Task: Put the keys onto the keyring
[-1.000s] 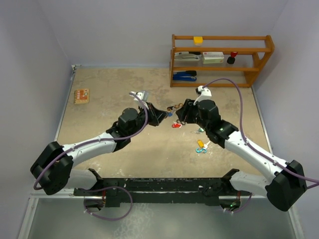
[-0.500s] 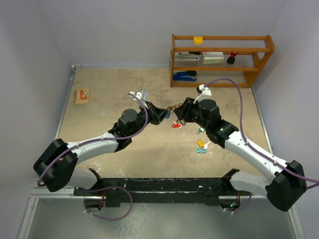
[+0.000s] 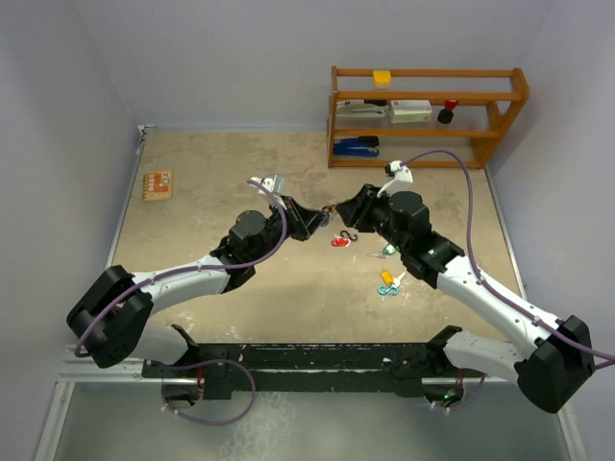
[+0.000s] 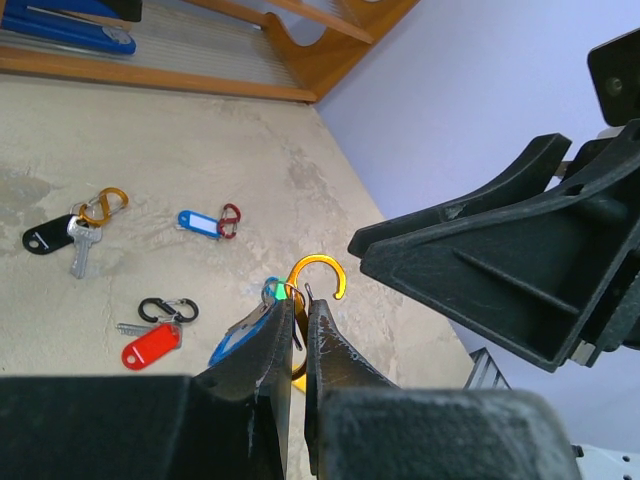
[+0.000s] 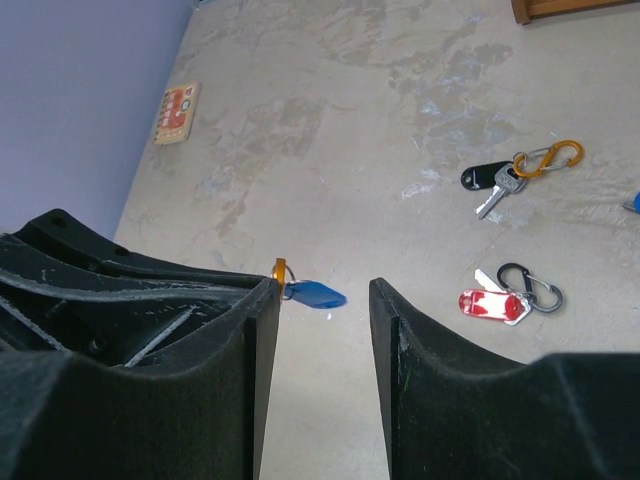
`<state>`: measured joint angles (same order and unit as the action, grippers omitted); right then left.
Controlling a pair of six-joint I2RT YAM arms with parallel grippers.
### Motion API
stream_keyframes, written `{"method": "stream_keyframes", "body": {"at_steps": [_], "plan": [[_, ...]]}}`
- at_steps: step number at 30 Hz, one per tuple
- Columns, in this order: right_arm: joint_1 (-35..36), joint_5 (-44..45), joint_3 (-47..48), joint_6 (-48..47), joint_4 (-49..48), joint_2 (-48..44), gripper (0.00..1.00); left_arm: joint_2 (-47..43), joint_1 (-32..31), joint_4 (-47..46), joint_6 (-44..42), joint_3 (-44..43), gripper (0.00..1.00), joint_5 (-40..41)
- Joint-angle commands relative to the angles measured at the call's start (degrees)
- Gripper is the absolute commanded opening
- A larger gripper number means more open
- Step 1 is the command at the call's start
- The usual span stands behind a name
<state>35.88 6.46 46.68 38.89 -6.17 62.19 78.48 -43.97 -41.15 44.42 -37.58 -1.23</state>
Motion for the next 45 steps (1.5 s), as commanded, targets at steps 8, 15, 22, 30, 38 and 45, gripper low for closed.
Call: {"method": "stream_keyframes", "body": {"at_steps": [8, 15, 22, 30, 38, 45], "plan": [[-0.1, -1.9, 1.7, -0.1, -3.7, 0.8, 0.41, 1.3, -0.3, -4.0, 0.5, -0.1, 0.0, -0.8], [0.0, -4.3, 1.8, 0.3, -4.9, 2.8, 0.38, 1.9, -0.6, -4.2, 0.6, -0.5, 0.0, -1.0], [0.1, -4.5, 1.7, 0.3, -5.3, 3.6, 0.37, 2.2, -0.8, -4.2, 0.6, -0.7, 0.0, -1.3], [0.0, -4.3, 1.7, 0.2, -5.3, 3.8, 0.31, 2.4, -0.9, -4.2, 0.5, -0.9, 0.0, -1.6], [0.1, -4.3, 1.8, 0.2, -5.4, 4.0, 0.26, 2.5, -1.1, -4.2, 0.4, -1.1, 0.0, -1.8], [0.1, -4.5, 1.8, 0.3, -5.4, 4.1, 0.2, 2.6, -1.2, -4.1, 0.4, -1.2, 0.0, -1.7]]}}
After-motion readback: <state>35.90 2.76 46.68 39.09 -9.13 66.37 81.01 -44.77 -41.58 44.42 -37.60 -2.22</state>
